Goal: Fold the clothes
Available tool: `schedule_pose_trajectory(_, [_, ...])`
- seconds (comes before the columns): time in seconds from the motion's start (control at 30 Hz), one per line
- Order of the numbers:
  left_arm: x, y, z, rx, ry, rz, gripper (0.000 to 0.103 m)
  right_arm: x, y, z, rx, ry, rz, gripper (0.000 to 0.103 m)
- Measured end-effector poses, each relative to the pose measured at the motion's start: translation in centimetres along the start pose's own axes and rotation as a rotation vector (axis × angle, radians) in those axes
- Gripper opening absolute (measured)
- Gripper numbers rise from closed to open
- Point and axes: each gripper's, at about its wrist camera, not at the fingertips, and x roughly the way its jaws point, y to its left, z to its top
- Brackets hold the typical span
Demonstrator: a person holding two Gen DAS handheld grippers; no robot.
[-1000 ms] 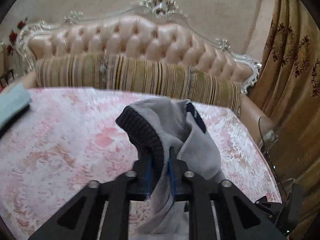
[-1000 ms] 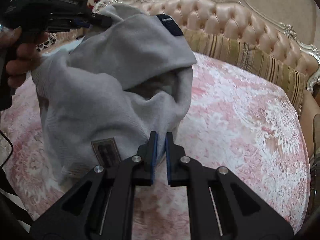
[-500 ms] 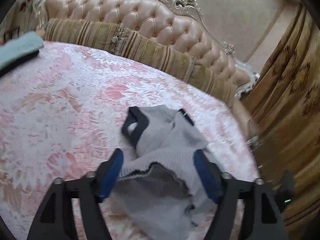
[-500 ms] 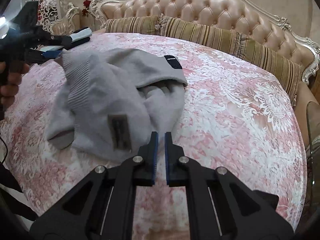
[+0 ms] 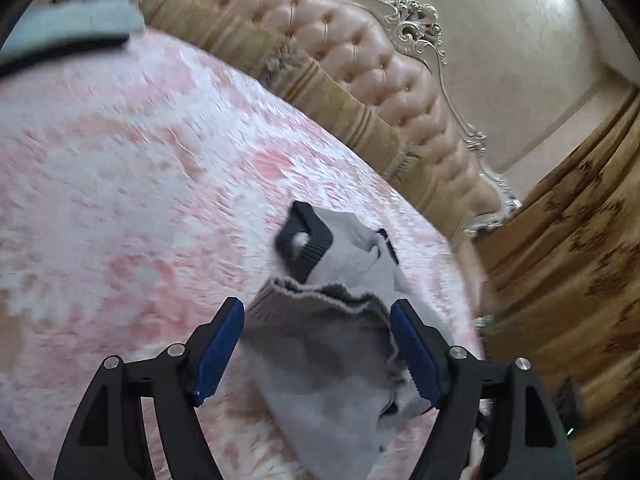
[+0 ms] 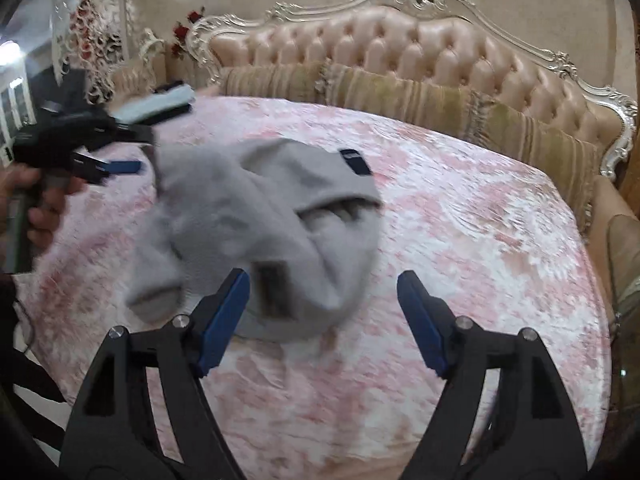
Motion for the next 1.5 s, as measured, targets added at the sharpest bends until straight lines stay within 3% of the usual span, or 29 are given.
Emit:
schedule_pose_trajectory(0.07, [1.5, 0.2, 0.3, 0.009, 0.033, -0.017, 0.073, 0.1, 0.3, 0.2, -0.008, 0.002, -0.006, 0.078])
schedule_pose_trajectory(0.1, [2.1, 0.1, 0.4, 0.019, 0.052, -0.032, 0.059, 0.1, 0.3, 0.2, -0.009, 0.005, -0.009, 0.079])
schedule_pose_trajectory(0.13, [2.7, -0.2, 0.3, 0.040, 0.076, -0.051, 0.043, 0.1, 0.2, 0.2, -0.010, 0.008, -0.014, 0.079])
schedule_pose_trajectory(0.17, [3.1, -0.6, 0.1, 0.064, 0.101, -0.072, 0.002, 0.1, 0.1, 0.2, -0.010, 0.010, -0.020, 0.079])
schedule_pose_trajectory(0.27, [2.6, -2.6, -1.3, 0.157, 0.128, -0.093, 0.004, 0.1, -0.6, 0.4, 0.009, 0.014, -0.043, 0.079])
schedule_pose_trajectory(0.47, [-2.2, -5.7, -5.4, 0.289, 0.106, -0.073, 0.004, -0.4, -1.3, 1.2, 0.039, 0.003, -0.050, 0.079])
schedule_pose_trajectory(0.67, [-7.1, -8.9, -12.9, 0.406, 0.134, -0.126, 0.004, -1.0, -0.6, 2.7, 0.011, -0.041, -0.043, 0.088])
schedule_pose_trajectory(0.8, [-9.2, -10.3, -18.8, 0.469, 0.212, -0.191, 0.004, -0.2, -1.0, 3.7, 0.010, -0.028, -0.054, 0.088])
schedule_pose_trajectory(0.93, [-7.9, -9.3, -22.6, 0.458, 0.344, -0.195, 0.007, 1.3, -1.3, 4.6, 0.011, -0.005, -0.055, 0.089])
schedule_pose_trajectory(1.03, [-8.5, -8.5, -20.6, 0.433, 0.265, -0.128, 0.030, 3.0, -0.8, 4.9, -0.006, 0.019, -0.029, 0.089])
schedule_pose_trajectory(1.17, [-9.1, -7.4, -17.9, 0.400, 0.160, -0.039, 0.033, 5.7, 0.9, 5.0, -0.089, 0.054, -0.027, 0.089])
schedule_pose_trajectory(1.23, [-9.5, -6.8, -16.6, 0.383, 0.107, 0.005, 0.040, 7.1, 2.3, 5.2, -0.167, 0.063, -0.046, 0.089])
schedule_pose_trajectory(1.3, [-9.8, -6.2, -15.2, 0.365, 0.055, 0.049, 0.055, 8.1, 3.6, 5.3, -0.246, 0.061, -0.066, 0.089])
schedule_pose_trajectory(1.37, [-10.2, -5.7, -13.9, 0.347, 0.002, 0.093, 0.055, 8.9, 5.2, 5.2, -0.349, 0.059, -0.091, 0.089])
schedule_pose_trajectory(1.5, [-4.5, -3.4, -8.5, 0.186, 0.021, 0.044, 0.055, 8.9, 6.2, 4.7, -0.404, 0.061, -0.058, 0.089])
